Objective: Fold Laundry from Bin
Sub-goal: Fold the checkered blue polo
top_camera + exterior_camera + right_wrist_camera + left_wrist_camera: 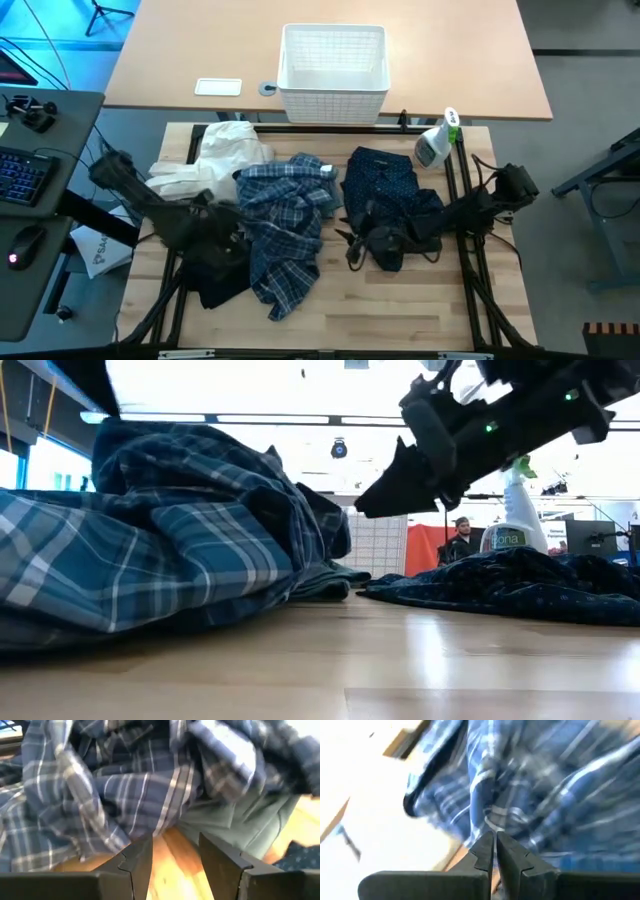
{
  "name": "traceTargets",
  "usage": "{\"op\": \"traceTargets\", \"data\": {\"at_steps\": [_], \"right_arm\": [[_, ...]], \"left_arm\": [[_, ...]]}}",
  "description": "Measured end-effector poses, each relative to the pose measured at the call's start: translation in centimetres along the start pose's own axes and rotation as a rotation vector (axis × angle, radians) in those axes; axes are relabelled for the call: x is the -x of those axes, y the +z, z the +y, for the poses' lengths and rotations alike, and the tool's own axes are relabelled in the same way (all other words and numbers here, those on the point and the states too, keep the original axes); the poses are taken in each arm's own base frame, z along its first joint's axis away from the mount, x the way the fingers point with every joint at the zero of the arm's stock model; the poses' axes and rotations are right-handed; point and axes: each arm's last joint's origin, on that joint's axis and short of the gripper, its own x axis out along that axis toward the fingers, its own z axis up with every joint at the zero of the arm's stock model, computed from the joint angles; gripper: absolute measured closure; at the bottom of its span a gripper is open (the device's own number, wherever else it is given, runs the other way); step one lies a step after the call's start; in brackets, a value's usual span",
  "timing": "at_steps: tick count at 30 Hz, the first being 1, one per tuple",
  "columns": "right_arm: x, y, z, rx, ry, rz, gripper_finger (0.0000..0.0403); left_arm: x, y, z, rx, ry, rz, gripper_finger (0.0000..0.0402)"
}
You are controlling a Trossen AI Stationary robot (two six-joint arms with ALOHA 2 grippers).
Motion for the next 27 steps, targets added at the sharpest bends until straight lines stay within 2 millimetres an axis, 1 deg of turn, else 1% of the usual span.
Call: {"op": "traceTargets", "data": {"at_steps": [2, 4, 6, 8, 10, 12, 14, 16, 19, 21, 24, 27], "right_arm": [[-0.2, 0.2, -0.2, -0.005, -0.007, -0.009, 0.0247], [-0.3, 0.3, -0.4, 0.002, -0.013, -0.012, 0.0247], [-0.4, 0.4, -0.5, 0.006, -0.002, -0.013, 0.0247], [-0.5, 0.5, -0.6, 0.019, 0.004, -0.011, 0.0247], [-0.7, 0.6, -0.8, 0.023, 0.002, -0.017, 0.0247], [-0.8, 0.6, -1.0, 0.02, 0.002, -0.014, 0.0247], [-0.9, 0.7, -1.2, 0.028, 0.012, -0.007, 0.0247], [-1.0, 0.6, -1.2, 0.041, 0.029, 0.001, 0.0247], [-1.0, 0.6, -1.3, 0.067, 0.035, 0.007, 0.0247], [-1.1, 0.7, -1.4, 0.087, 0.054, 0.014, 0.0247], [-1.4, 0.6, -1.7, 0.09, 0.082, 0.031, 0.0247], [-1.9, 0.2, -2.0, 0.078, 0.072, 0.047, 0.0247]], "left_arm": [[0.9, 0.1, 0.6, 0.027, -0.068, -0.057, 0.0378], [1.4, 0.7, 1.2, 0.05, -0.127, -0.106, 0.0358], [1.6, 1.4, 1.6, 0.052, -0.16, -0.158, 0.0331], [1.3, 2.5, 1.7, 0.034, -0.169, -0.203, 0.0298], [0.4, 3.8, 1.7, 0.002, -0.152, -0.225, 0.0263], [-1.1, 5.0, 1.8, -0.017, -0.117, -0.193, 0.0233], [-2.9, 6.0, 1.9, -0.028, -0.095, -0.112, 0.021], [-4.9, 6.5, 1.8, -0.046, -0.088, -0.012, 0.0199], [-7.2, 7.0, 1.5, -0.095, -0.062, 0.087, 0.02], [-8.5, 7.0, 1.3, -0.146, -0.012, 0.136, 0.0214], [-10.3, 6.7, 1.5, -0.225, 0.094, 0.228, 0.0255], [-11.4, 6.5, 2.1, -0.29, 0.195, 0.297, 0.0317]]}}
